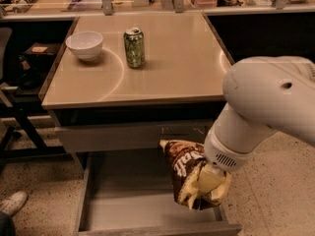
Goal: Place brown chip bag into middle drawer
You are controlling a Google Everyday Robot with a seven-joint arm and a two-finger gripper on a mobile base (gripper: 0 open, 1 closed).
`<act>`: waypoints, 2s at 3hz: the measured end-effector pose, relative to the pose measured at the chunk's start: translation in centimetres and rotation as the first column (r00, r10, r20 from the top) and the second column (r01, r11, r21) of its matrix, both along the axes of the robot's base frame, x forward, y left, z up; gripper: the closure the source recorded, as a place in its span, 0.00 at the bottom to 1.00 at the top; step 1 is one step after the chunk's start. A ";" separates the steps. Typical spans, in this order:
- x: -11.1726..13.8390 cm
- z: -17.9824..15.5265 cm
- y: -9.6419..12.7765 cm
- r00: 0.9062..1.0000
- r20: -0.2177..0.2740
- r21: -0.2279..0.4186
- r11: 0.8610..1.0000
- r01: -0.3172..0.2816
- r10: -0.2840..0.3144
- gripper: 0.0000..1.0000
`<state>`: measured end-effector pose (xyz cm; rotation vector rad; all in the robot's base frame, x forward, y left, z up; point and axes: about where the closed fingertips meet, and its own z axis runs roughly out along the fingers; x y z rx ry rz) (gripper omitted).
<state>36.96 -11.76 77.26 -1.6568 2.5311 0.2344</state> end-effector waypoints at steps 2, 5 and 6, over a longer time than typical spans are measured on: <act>-0.6 -3.5 2.4 0.997 -0.067 0.048 0.998 -0.033 0.036 1.00; 1.6 -11.2 3.5 0.997 -0.066 0.198 0.979 0.057 -0.044 1.00; 1.4 -12.9 3.8 0.994 -0.097 0.206 0.976 0.065 -0.045 1.00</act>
Offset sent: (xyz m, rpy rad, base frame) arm -0.0053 0.0211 -0.0298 0.0404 0.0576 0.0316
